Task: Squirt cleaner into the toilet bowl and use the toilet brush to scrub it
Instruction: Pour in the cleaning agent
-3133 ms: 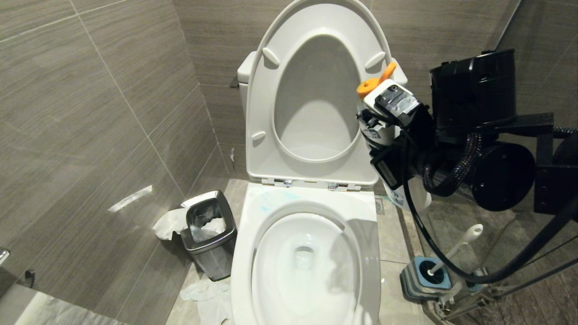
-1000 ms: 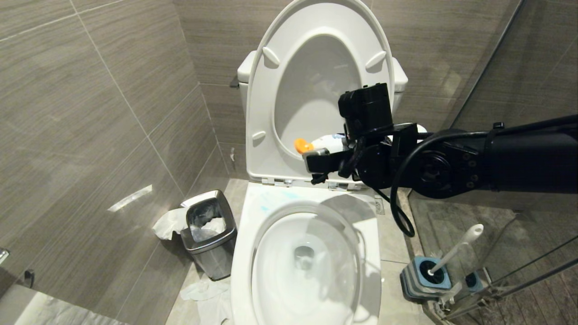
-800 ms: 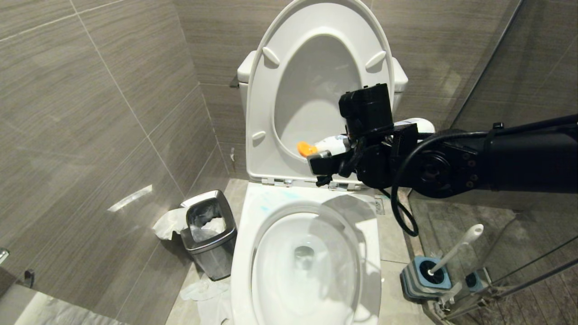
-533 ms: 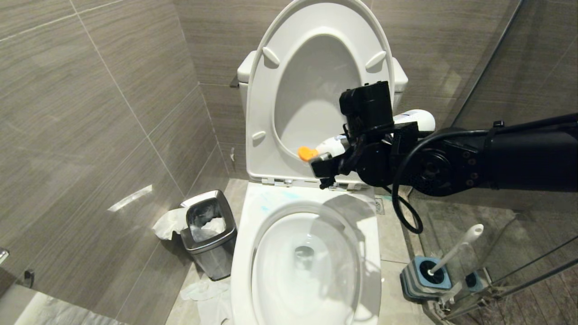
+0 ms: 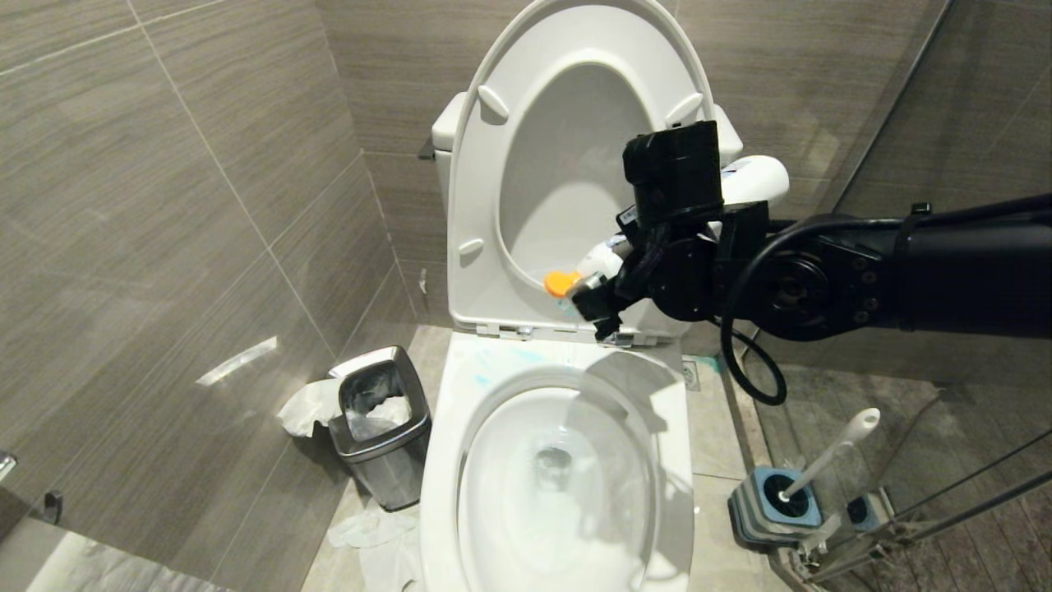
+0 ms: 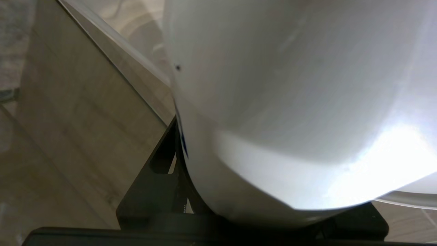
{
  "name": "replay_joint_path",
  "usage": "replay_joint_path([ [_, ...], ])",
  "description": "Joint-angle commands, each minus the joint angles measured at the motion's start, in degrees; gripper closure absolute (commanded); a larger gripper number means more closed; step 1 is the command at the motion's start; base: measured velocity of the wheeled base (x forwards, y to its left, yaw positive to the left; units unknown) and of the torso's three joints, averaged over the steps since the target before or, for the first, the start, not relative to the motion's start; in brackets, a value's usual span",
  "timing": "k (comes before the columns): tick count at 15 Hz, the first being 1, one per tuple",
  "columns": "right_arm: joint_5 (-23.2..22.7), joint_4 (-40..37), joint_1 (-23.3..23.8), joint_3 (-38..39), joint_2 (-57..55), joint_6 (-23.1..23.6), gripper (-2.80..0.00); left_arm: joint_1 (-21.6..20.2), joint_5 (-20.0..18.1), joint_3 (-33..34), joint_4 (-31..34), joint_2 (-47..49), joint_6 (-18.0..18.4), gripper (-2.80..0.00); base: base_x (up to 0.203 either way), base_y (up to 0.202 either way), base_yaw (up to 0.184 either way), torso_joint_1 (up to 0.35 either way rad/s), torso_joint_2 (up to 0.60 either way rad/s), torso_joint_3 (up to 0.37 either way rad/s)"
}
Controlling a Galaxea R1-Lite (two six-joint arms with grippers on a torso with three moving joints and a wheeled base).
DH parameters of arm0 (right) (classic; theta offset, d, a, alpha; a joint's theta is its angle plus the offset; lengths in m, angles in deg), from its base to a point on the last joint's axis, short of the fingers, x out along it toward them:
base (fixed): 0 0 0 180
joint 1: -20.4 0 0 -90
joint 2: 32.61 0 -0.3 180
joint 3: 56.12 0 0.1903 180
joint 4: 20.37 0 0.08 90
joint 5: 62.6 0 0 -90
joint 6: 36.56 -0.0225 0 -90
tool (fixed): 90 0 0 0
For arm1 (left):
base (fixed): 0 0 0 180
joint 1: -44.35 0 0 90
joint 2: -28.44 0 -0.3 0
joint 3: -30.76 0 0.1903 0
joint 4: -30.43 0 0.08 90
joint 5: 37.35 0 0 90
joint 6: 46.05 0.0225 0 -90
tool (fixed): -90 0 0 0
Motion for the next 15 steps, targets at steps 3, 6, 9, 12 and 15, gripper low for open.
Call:
replay_joint_path([
  [3,0.2,0.1,0.0,0.0,1.0,3.7,0.00,0.0,0.0,0.0,0.0,0.1,0.0,0.00,0.000,0.000,0.000,0.000,0.00,0.000],
  [6,0.1,0.3,-0.1,0.0,0.9,2.7,0.00,0.0,0.0,0.0,0.0,0.1,0.0,0.00,0.000,0.000,0.000,0.000,0.00,0.000],
  [9,-0.2,0.1,-1.1,0.6,1.0,-1.2,0.00,0.0,0.0,0.0,0.0,0.0,0.0,0.00,0.000,0.000,0.000,0.000,0.00,0.000],
  [12,-0.3,-0.1,-3.1,2.1,1.5,-4.0,0.00,0.0,0.0,0.0,0.0,0.1,0.0,0.00,0.000,0.000,0.000,0.000,0.00,0.000],
  [15,-0.4,-0.1,-3.9,2.6,1.5,-7.1,0.00,0.0,0.0,0.0,0.0,0.1,0.0,0.00,0.000,0.000,0.000,0.000,0.00,0.000],
])
